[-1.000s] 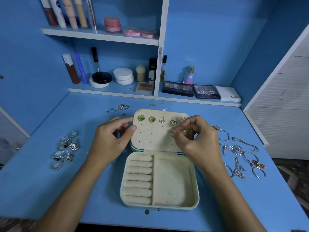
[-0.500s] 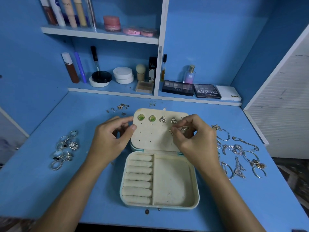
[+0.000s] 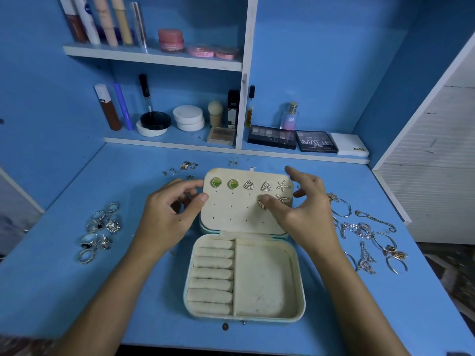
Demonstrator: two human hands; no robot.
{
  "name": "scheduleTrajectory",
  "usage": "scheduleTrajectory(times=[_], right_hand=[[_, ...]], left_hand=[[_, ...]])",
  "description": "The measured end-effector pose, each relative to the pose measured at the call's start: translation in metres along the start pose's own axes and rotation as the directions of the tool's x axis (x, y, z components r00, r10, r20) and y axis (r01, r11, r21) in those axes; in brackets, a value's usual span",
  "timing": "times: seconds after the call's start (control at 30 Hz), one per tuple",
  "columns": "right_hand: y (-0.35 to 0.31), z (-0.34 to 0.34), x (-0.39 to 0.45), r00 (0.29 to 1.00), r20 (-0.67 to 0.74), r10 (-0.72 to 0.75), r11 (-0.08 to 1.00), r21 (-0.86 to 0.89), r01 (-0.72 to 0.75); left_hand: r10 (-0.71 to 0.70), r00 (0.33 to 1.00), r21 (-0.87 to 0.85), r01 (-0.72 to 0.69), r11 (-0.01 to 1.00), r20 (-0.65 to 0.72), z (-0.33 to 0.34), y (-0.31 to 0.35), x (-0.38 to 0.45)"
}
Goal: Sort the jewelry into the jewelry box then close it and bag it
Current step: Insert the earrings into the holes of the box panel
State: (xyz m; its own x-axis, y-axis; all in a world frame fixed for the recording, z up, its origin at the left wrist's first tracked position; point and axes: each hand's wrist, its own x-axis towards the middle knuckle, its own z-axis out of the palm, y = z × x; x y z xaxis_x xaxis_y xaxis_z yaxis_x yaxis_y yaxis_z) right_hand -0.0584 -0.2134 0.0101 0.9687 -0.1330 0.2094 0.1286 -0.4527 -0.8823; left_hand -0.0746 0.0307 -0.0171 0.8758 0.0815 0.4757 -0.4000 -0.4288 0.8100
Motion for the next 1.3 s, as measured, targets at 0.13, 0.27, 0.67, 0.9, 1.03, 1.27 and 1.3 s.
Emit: scheduleTrajectory(times=[0.13, 0.27, 0.67, 0.9, 1.03, 1.27, 1.3], right_hand=[[0.001, 0.000, 0.001, 0.999, 0.032, 0.043, 0.995, 0.090, -0.046], [0.003, 0.001, 0.001, 0.996, 0.067, 0.058, 0.982, 0.178, -0.069], [-0.001, 0.000, 0.003, 0.983, 0.156, 0.098, 0.926, 0.348, -0.148], [-0.001, -0.001, 0.003, 0.981, 0.165, 0.098, 0.922, 0.356, -0.152], [-0.001, 0.000, 0.003, 0.982, 0.161, 0.094, 0.917, 0.369, -0.149], [0.001, 0.001, 0.004, 0.980, 0.164, 0.114, 0.912, 0.375, -0.169], [0.001, 0.001, 0.004, 0.980, 0.164, 0.112, 0.913, 0.372, -0.166]], left_hand=[[0.002, 1.000, -0.007, -0.002, 1.000, 0.008, 0.000, 0.000, 0.001], [-0.017, 1.000, -0.001, 0.017, 1.000, 0.012, 0.000, -0.002, 0.000], [-0.080, 0.996, 0.074, 0.084, 0.994, -0.046, 0.000, -0.003, 0.029], [-0.073, 0.995, 0.249, 0.053, 0.967, 0.074, 0.009, -0.008, 0.086], [-0.059, 0.958, 0.375, -0.053, 0.925, 0.280, 0.022, -0.020, 0.114], [-0.014, 0.881, 0.506, -0.258, 0.823, 0.473, 0.046, -0.034, 0.144], [-0.003, 0.881, 0.512, -0.272, 0.815, 0.474, 0.048, -0.036, 0.147]])
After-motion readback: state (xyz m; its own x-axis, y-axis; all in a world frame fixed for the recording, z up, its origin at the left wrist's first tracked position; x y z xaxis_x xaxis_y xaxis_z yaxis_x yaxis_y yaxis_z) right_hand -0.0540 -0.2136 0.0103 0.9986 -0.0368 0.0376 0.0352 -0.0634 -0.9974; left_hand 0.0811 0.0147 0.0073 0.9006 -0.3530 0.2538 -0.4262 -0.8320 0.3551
